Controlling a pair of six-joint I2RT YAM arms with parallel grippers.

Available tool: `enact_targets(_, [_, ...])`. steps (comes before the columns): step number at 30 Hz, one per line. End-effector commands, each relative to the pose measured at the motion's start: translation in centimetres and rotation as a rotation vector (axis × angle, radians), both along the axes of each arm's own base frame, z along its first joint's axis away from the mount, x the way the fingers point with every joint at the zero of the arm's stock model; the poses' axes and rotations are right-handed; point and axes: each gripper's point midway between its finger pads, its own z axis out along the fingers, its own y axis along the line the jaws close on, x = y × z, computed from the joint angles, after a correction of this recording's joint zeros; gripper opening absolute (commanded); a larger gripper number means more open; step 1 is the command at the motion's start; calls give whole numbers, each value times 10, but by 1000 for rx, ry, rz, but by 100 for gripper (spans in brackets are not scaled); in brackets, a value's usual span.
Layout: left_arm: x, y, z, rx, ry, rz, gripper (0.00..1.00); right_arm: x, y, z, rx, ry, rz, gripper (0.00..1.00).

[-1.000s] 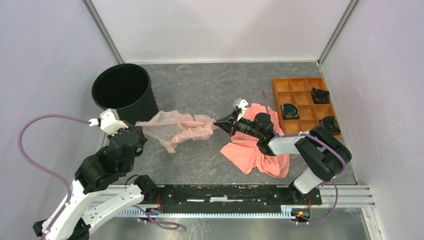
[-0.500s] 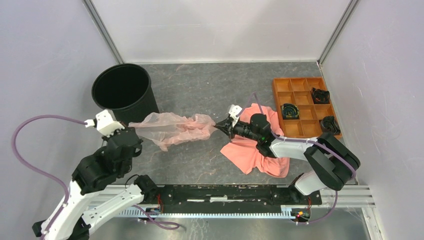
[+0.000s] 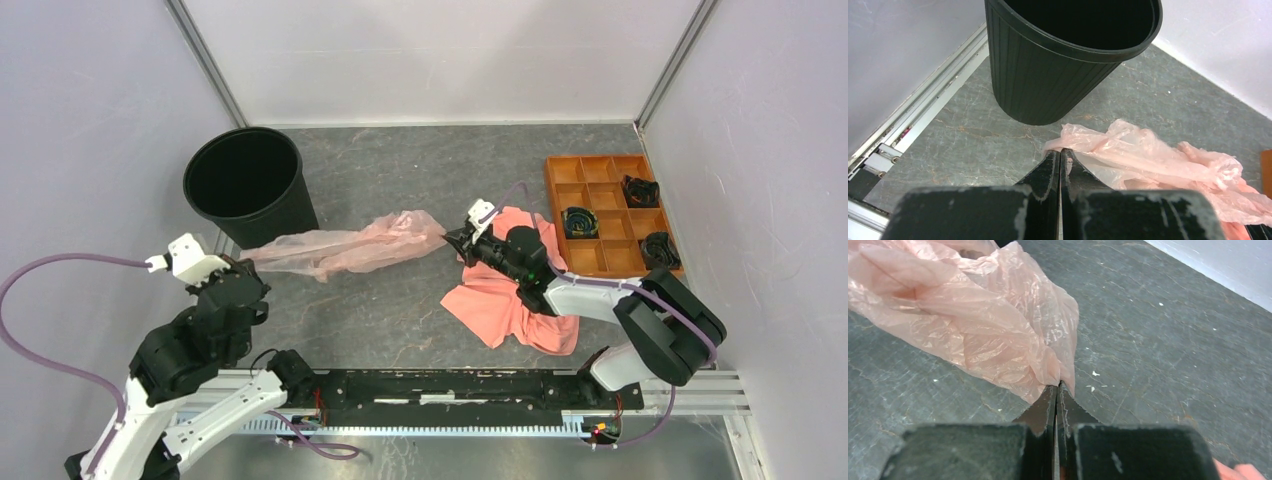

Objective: Put the trash bags into the trash bin

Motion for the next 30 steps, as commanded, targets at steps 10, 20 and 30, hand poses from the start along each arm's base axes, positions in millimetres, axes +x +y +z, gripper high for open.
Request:
enact_targets(10, [-3, 7, 24, -86, -103, 22, 2, 32, -18, -16, 6, 120, -155, 0])
enact_targets(20, [4, -10, 27, -87, -99, -58, 2, 44, -27, -31, 145, 295, -106, 0])
enact_targets(30, [32, -85, 39, -108, -24, -324, 2, 39, -10, -31, 114, 312, -5, 29])
